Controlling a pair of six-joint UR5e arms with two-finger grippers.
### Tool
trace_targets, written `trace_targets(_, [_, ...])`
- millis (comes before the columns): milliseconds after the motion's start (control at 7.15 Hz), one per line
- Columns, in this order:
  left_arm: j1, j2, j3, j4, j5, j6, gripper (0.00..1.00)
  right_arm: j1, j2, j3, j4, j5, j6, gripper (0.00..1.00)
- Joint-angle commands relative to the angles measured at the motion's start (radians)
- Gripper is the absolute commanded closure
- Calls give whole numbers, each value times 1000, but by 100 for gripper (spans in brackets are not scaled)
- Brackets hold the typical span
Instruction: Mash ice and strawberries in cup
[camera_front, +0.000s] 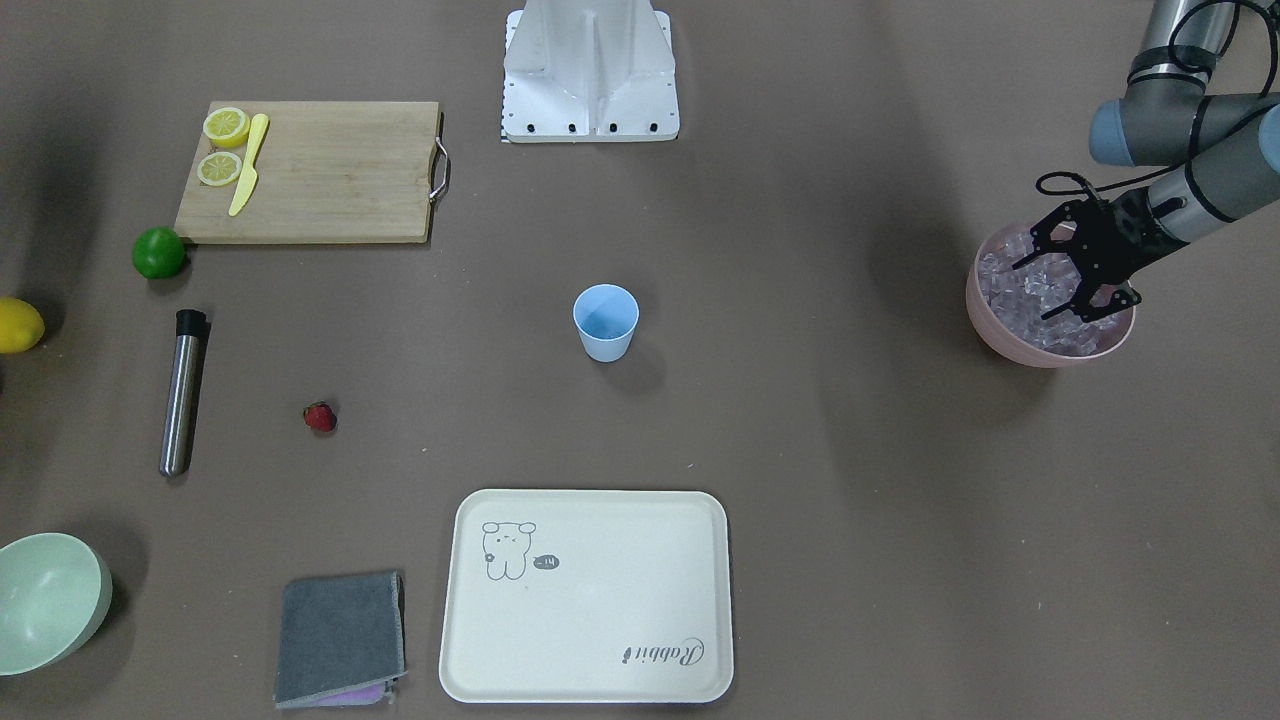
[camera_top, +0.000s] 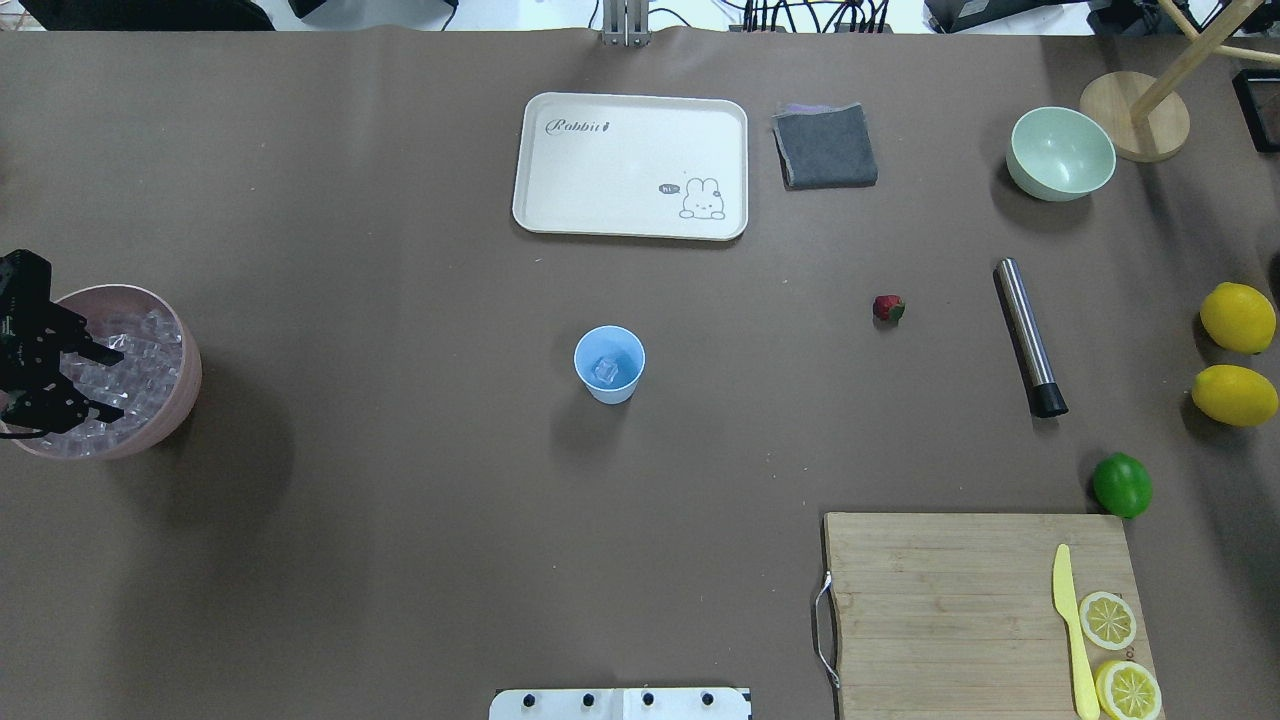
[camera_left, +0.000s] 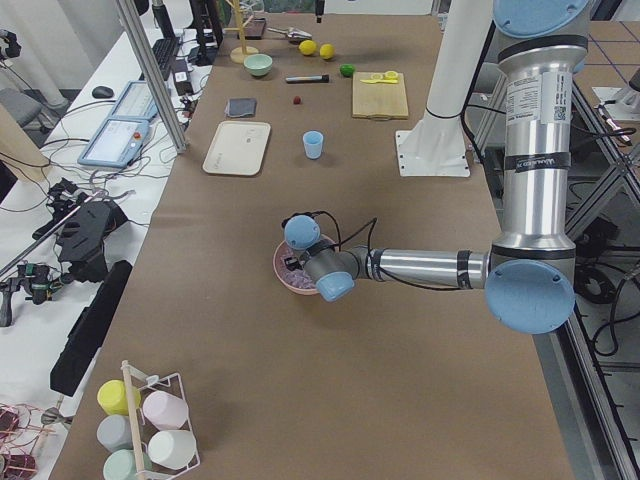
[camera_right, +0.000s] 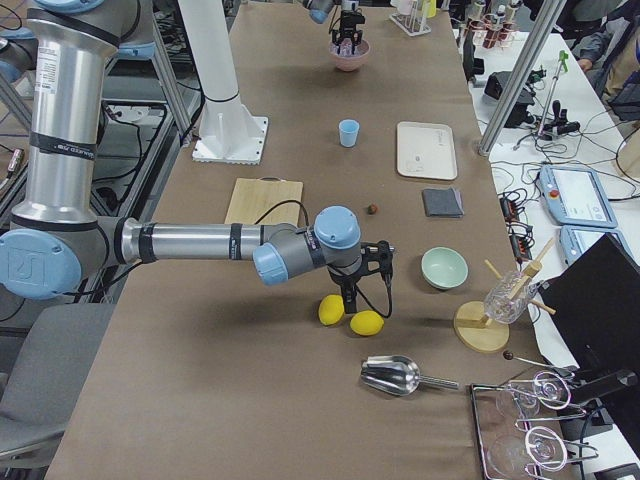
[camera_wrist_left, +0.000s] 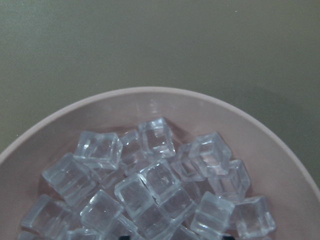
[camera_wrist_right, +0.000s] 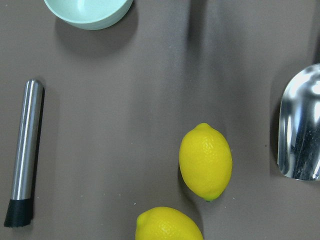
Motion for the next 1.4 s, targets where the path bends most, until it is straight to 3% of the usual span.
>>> trace_targets(0, [0, 2, -10, 0, 0, -2, 3, 0, 2, 0, 0, 0, 0, 0])
trace_targets(839, [34, 8, -33, -2, 28, 3, 4, 0, 2, -4, 0, -2, 0, 0])
trace_targets(979, [34, 11, -30, -17, 29, 3, 27, 0, 0, -5, 0, 0, 0, 0])
trace_targets(1258, [34, 20, -32, -18, 28, 1, 100, 0, -1, -5, 0, 0, -1, 0])
